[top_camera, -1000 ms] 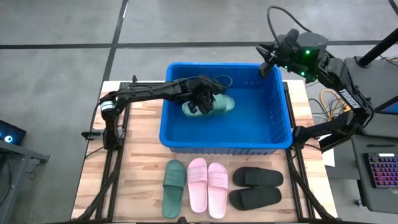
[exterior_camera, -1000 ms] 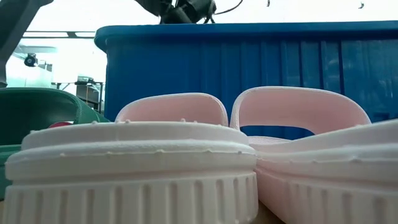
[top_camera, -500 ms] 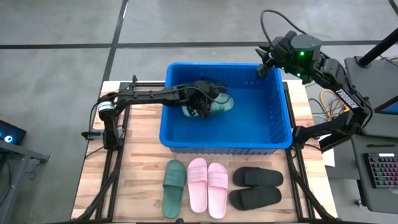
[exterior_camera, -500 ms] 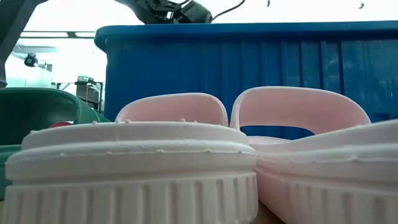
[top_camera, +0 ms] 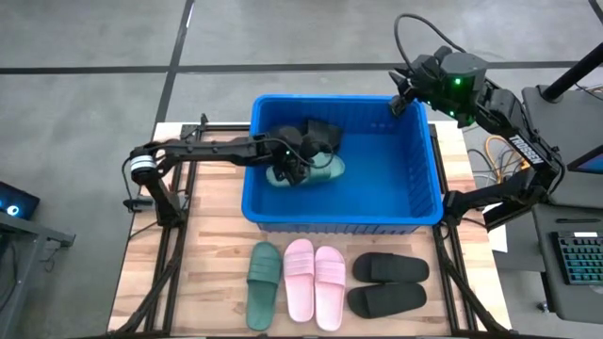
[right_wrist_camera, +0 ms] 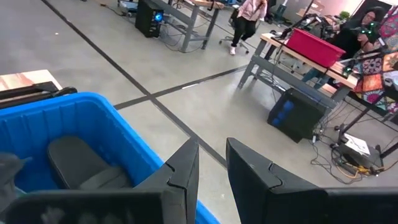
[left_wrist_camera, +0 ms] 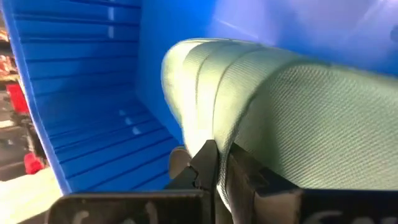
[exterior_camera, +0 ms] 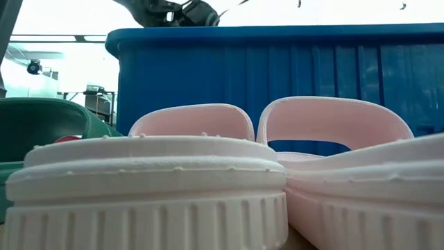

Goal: Pick and place slides into bin
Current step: Put the green slipper into the blue bin

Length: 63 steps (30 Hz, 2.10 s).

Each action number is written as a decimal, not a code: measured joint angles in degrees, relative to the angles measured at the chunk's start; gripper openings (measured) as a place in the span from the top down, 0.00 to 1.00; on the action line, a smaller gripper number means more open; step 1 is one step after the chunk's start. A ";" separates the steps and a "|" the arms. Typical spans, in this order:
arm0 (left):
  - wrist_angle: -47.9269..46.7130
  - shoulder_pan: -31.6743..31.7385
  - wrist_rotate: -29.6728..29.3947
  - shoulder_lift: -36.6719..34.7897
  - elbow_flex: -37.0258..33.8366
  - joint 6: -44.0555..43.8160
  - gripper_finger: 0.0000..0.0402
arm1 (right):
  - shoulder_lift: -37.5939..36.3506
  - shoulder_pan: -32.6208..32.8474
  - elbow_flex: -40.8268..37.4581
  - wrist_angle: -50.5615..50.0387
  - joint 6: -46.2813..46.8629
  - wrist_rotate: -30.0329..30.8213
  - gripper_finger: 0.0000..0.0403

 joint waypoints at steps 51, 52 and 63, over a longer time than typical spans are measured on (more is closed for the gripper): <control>11.86 5.33 7.55 0.23 -13.24 2.32 0.71 | 0.00 0.00 0.00 -0.01 0.49 -0.02 0.82; 11.86 5.33 7.54 -0.01 -13.24 1.21 0.69 | 0.00 0.00 0.00 -0.02 0.49 -0.02 0.82; 13.13 5.31 4.03 -10.02 -13.32 -26.97 0.66 | 0.00 -0.02 0.00 -0.04 0.49 0.00 0.82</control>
